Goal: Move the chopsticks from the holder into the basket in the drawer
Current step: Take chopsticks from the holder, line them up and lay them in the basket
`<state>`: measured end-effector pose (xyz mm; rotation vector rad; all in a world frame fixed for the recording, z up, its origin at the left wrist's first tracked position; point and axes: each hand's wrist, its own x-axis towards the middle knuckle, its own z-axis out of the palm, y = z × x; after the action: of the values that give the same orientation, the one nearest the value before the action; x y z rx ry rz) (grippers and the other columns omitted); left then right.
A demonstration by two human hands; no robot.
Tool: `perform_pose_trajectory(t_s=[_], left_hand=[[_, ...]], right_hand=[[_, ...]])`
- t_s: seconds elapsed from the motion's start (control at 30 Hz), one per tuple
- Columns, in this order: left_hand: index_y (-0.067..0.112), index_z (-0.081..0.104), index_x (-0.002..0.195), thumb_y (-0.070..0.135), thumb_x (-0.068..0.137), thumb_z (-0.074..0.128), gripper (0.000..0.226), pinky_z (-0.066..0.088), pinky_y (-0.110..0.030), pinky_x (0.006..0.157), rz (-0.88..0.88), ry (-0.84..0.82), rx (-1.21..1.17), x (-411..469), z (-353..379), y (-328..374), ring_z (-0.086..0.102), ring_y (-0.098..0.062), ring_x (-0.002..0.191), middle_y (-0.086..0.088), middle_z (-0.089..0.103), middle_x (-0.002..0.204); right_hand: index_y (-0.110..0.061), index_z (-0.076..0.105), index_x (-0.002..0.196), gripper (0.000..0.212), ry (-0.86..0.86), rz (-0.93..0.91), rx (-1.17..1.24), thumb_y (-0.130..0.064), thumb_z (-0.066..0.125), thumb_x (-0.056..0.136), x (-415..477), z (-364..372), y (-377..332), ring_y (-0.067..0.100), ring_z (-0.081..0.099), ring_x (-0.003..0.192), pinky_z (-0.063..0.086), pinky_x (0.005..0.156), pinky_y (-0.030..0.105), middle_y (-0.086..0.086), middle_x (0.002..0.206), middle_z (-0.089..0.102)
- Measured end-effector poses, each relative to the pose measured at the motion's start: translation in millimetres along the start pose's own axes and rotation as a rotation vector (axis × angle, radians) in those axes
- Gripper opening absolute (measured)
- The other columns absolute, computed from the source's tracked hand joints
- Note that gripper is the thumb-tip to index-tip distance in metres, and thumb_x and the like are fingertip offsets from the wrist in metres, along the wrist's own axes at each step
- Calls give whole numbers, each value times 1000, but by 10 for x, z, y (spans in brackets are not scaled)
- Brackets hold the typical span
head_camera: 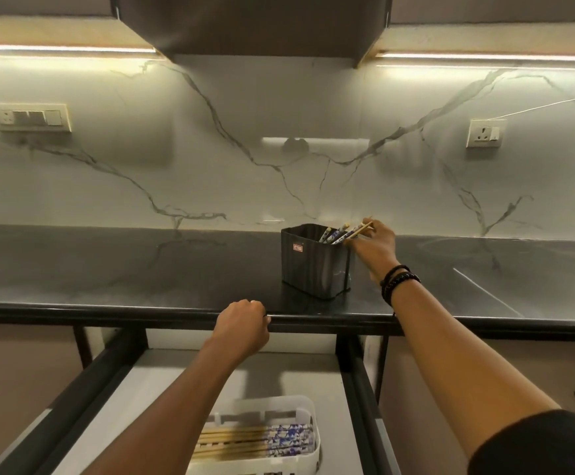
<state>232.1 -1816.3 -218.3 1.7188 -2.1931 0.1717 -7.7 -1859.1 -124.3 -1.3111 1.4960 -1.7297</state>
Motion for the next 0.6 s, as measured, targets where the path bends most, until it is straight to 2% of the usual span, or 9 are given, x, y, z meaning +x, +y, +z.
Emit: perform_pose_trajectory(t_s=[0.13,0.23,0.33,0.47,0.6], left_hand=[[13,67,104,31,99,44,29,53,-31,79,20,12,-4,-7,0,-4,61,-18,83,-4,67,95],[12,65,106,29,99,45,28,51,-27,75,33,26,-11,-24,7,1,60,-17,81,-4,66,95],[11,64,108,27,99,45,27,47,-27,73,55,35,0,-36,12,-4,60,-18,85,-4,65,101],[11,61,113,26,99,44,26,41,-23,72,92,23,34,-38,30,-12,60,-17,88,-3,62,107],[11,58,116,26,99,42,27,40,-25,71,93,20,57,-48,42,-11,61,-21,93,-4,61,110]], right_hand=[[-5,53,130,59,-35,-86,-54,-4,78,77,-36,41,-1,19,65,103,52,95,28,12,115,66],[-7,53,131,62,-67,-189,-149,-9,81,75,-108,64,-32,20,65,104,52,97,31,10,115,66],[-8,50,134,70,-132,-249,-181,-13,83,73,-164,89,-82,22,64,104,52,93,27,11,119,63],[-9,50,135,75,-177,-321,-274,-16,86,70,-222,124,-139,25,62,107,53,97,35,11,123,62],[-10,52,132,70,-186,-388,-335,-22,85,71,-270,165,-153,16,59,95,50,88,26,3,110,61]])
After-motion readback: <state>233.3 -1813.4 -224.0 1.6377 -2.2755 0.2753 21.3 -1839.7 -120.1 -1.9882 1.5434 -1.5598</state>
